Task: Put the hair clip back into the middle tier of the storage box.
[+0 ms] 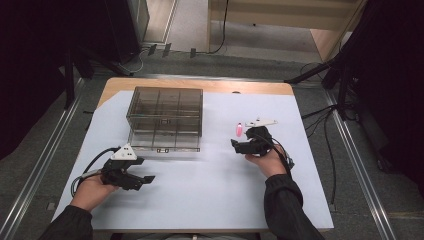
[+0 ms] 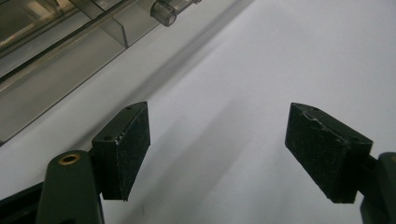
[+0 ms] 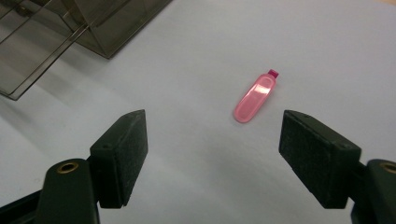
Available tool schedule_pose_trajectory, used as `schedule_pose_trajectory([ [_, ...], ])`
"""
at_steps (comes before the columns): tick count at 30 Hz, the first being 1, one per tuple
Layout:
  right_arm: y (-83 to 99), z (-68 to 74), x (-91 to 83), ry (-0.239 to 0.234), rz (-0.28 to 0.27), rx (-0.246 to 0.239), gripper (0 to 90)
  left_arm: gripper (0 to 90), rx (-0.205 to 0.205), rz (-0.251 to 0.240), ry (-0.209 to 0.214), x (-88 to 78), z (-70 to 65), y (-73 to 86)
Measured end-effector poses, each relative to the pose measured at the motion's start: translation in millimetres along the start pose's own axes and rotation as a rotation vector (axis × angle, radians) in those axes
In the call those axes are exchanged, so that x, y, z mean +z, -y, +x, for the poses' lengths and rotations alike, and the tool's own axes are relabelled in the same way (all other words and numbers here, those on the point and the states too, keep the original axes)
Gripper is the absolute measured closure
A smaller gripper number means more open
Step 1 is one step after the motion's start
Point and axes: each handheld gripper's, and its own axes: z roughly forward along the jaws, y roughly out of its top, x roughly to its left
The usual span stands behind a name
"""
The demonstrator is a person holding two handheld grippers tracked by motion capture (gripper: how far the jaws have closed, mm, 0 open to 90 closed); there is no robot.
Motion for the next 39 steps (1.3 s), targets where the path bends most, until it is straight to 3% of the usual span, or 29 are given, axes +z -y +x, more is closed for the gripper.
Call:
schedule_pose_trajectory([
  [13, -0.8, 1.8, 1.8, -0.028, 0.026, -0.028, 33.5, 23.3, 0.002, -0.004, -0.002, 0.2, -0.4, 0.1],
  [28, -3.2, -4.2, 3.7, -0.081, 0.071, -0.002, 38.5, 23.4, 0.009, 0.000, -0.005, 0.5, -0.8, 0.0],
  [39, -3.8, -6.1, 4.0, -0.087, 0.085, 0.004, 39.6, 23.4, 0.017, 0.000, 0.000, 0.6, -1.5, -0.1],
])
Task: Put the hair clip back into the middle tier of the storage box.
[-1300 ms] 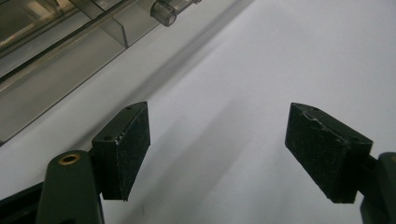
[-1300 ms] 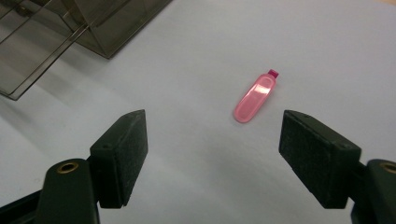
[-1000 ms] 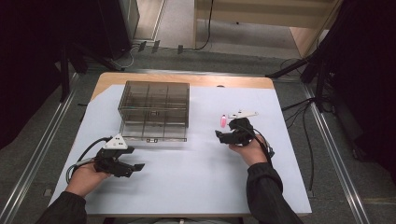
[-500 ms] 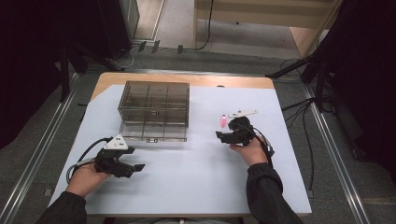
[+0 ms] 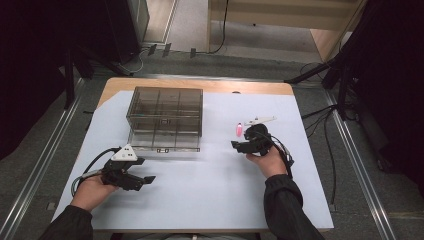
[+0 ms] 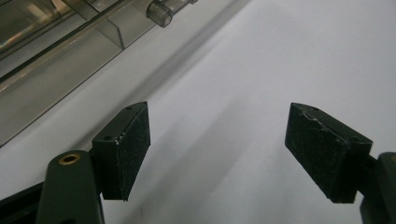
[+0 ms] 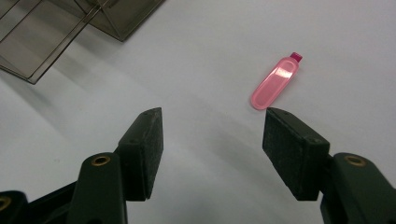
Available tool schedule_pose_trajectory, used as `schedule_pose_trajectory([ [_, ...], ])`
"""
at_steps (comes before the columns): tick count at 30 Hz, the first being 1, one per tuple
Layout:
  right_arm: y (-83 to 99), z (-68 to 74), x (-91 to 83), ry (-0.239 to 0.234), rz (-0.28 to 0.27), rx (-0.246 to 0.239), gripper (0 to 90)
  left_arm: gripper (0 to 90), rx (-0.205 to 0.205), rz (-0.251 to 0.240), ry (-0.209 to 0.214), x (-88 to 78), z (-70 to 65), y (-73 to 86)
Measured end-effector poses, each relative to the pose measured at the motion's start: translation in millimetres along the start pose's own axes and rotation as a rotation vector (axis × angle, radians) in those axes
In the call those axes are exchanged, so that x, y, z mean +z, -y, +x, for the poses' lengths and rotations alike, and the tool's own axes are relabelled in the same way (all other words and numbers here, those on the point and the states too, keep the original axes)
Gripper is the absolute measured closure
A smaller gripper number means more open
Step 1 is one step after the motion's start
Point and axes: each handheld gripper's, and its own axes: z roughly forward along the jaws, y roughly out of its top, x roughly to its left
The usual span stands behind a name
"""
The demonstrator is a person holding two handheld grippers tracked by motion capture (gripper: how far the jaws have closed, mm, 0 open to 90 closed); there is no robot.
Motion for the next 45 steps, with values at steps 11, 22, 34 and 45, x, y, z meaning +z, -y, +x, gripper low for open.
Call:
schedule_pose_trajectory([
  [11, -0.8, -1.4, -0.7, 0.005, 0.011, 0.009, 40.5, 23.4, 0.005, -0.001, -0.003, 0.2, -0.6, 0.2],
  [22, -2.8, -3.5, -0.2, 0.006, 0.035, 0.016, 42.0, 23.4, 0.004, -0.002, -0.003, 0.2, -0.8, 0.2],
  [34, -12.1, -7.6, 3.9, 0.059, 0.108, 0.071, 49.4, 23.4, 0.005, -0.017, -0.006, -4.0, -3.4, 1.5],
  [45, -24.2, -15.4, 11.8, 0.097, 0.172, 0.163, 53.6, 23.3, 0.014, -0.024, -0.019, -7.0, -8.8, 4.8],
])
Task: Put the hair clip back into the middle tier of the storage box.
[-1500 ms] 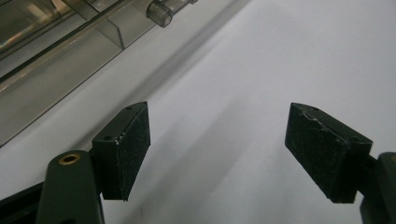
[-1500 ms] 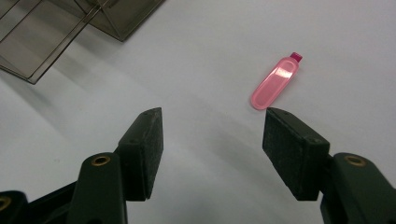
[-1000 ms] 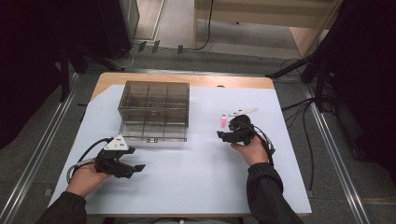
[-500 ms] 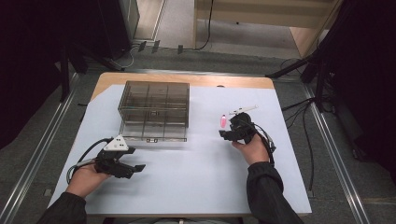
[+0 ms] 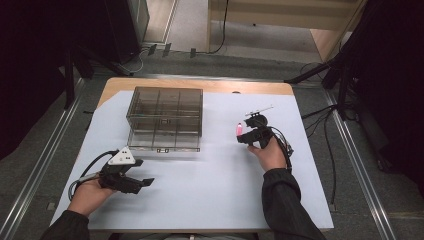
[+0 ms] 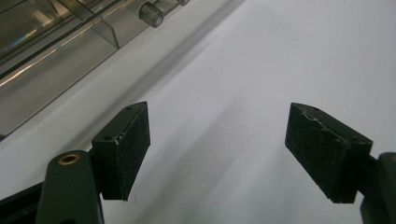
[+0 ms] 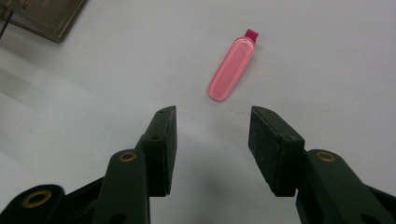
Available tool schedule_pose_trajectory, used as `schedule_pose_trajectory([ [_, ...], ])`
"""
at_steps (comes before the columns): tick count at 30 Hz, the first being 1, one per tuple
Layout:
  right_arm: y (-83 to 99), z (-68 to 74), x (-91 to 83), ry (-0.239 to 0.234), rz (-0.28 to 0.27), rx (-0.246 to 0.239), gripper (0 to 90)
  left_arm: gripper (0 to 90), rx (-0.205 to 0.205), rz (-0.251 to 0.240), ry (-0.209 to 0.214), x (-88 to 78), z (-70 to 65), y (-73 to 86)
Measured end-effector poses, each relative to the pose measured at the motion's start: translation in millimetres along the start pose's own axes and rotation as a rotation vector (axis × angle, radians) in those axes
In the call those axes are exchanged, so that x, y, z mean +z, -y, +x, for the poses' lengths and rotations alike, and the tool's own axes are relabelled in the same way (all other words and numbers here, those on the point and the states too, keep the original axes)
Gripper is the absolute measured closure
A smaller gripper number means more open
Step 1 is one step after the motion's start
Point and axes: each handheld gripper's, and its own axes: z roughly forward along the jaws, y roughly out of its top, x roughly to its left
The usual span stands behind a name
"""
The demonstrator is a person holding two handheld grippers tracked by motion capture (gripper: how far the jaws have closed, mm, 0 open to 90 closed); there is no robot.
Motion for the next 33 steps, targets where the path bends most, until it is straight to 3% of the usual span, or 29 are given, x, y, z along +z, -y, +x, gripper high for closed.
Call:
schedule_pose_trajectory([
  [16, -19.2, -4.2, 12.2, 0.055, 0.039, 0.028, 54.2, 23.2, -0.011, 0.002, -0.024, -7.5, -2.7, 9.1],
  [33, -35.9, -3.0, 31.6, 0.064, 0.099, 0.049, 54.8, 23.2, -0.004, 0.017, -0.031, -6.2, -3.9, 11.0],
])
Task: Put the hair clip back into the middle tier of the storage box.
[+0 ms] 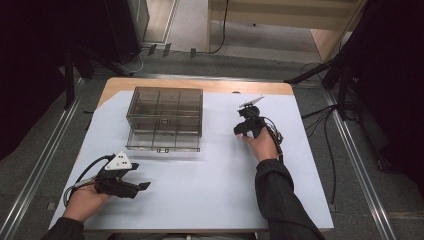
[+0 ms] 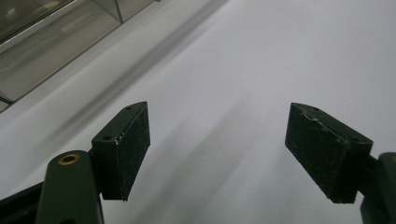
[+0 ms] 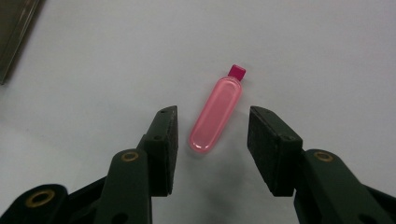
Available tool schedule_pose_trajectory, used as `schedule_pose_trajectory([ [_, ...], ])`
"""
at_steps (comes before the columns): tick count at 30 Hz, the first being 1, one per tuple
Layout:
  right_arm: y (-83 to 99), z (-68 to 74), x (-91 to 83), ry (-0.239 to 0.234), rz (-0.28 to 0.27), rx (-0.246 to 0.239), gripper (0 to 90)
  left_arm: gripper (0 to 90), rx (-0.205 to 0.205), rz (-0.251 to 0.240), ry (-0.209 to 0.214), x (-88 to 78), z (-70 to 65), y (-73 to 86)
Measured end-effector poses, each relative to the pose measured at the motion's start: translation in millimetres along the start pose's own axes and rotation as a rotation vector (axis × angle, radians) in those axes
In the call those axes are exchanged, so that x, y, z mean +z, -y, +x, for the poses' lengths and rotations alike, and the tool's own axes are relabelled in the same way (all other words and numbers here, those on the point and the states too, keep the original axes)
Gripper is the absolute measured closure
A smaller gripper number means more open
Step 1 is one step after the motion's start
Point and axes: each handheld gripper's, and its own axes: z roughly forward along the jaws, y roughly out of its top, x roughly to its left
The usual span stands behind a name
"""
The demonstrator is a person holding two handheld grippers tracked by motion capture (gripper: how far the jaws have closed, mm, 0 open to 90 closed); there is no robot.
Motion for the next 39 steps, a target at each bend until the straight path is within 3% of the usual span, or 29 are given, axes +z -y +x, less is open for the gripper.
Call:
schedule_pose_trajectory([
  [10, -7.8, 0.2, 8.9, 0.022, 0.019, -0.003, 55.7, 23.2, 0.001, 0.006, -0.004, 0.0, -0.3, 0.3],
  [14, -8.8, 3.7, 10.3, 0.060, 0.030, -0.032, 59.3, 23.2, 0.002, 0.004, -0.002, 0.1, -0.8, 0.5],
  [21, -6.1, 3.1, 9.4, 0.069, 0.018, -0.037, 66.6, 23.2, 0.003, 0.002, -0.004, -0.7, 0.2, 0.6],
  [25, -5.6, 0.2, 8.5, 0.059, 0.019, -0.037, 76.9, 23.2, 0.002, 0.007, -0.005, -0.1, 0.2, 0.8],
  [39, -7.8, -7.0, 7.3, 0.011, 0.032, -0.019, 77.5, 23.2, -0.001, 0.005, 0.001, 0.6, 1.0, 1.4],
])
